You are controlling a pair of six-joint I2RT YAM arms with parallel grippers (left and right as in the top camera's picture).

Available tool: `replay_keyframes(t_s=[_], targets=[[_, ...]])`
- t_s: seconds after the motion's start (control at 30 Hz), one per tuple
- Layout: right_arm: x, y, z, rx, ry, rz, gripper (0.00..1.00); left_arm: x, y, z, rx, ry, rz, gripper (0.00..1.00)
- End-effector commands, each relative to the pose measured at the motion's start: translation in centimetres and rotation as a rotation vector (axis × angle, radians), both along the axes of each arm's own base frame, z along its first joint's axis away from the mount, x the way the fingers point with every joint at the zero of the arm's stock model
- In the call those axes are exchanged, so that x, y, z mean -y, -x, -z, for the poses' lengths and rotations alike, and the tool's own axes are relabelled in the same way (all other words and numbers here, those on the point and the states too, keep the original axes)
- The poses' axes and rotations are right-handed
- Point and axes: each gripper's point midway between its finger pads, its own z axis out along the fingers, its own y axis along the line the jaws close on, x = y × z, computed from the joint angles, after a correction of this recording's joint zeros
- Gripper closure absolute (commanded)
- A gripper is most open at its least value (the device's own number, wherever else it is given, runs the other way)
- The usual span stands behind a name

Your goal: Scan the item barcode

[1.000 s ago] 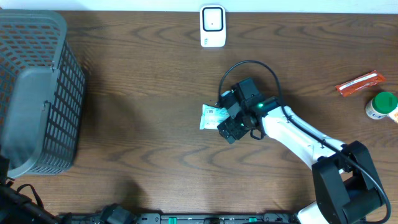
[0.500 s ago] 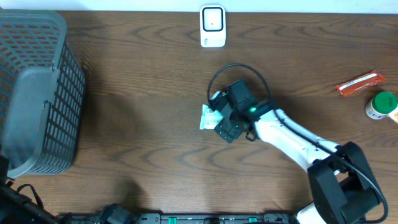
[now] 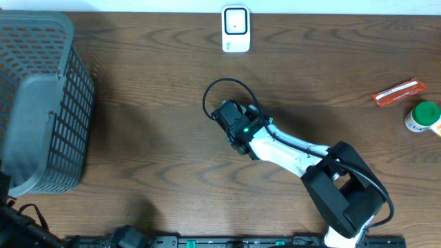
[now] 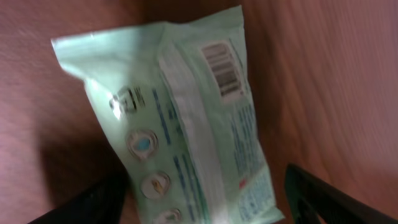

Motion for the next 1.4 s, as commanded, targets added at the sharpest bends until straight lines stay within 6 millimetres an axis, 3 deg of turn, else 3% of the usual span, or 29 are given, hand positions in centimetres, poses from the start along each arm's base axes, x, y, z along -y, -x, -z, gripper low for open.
replay_keyframes(t_s=[0.0,0.1,0.2,0.43,0.73,0.77,0.87,0.93,1.0,1.03,1.1,1.37], targets=[[3.9,5.8,7.4,-0.268,0.14,-0.001,0.23,-0.5,0.8,0.6,-0.017,0.029,-0.043,0.15],[3.9,7.1,7.8,-0.339,0.128,-0.016,0.32,-0.5,0.8,0.6,-0.017,0.029,-0.043,0.15],[4.2,7.1,7.8,-0.348,0.127,-0.008,0.36,-0.5,0.8,0.6,-0.017,0.029,-0.043,0.15],[4.1,6.5,8.1,-0.378,0.066,-0.016,0.27,-0.5,0.8,0.6,-0.017,0.029,-0.043,0.15],[4.0,8.0,9.7,-0.518,-0.049,0.002,0.32,-0.5,0.8,0.6,-0.017,0.029,-0.043,0.15],[4.2,8.2,10.1,-0.528,-0.041,0.006,0.38,-0.5,0.8,0.6,-0.017,0.029,-0.043,0.15],[4.6,8.5,10.7,-0.54,-0.021,0.018,0.72,-0.5,0.8,0.6,-0.017,0.029,-0.043,0.15],[4.3,8.2,10.5,-0.524,-0.027,0.033,0.85,-0.5,0.8,0.6,-0.017,0.029,-0.043,0.15],[3.7,7.6,9.7,-0.503,-0.047,0.055,0.9,-0.5,0.8,0.6,-0.017,0.029,-0.043,0.15],[3.4,7.3,9.1,-0.493,-0.057,0.063,0.98,-0.5,0.8,0.6,-0.017,0.029,-0.043,0.15],[2.5,6.6,7.7,-0.48,-0.09,0.08,0.99,-0.5,0.8,0.6,-0.017,0.029,-0.043,0.15],[-3.7,7.2,-3.7,-0.566,-0.403,-0.052,0.99,-0.5,0.8,0.6,-0.017,0.029,-0.043,0.15]])
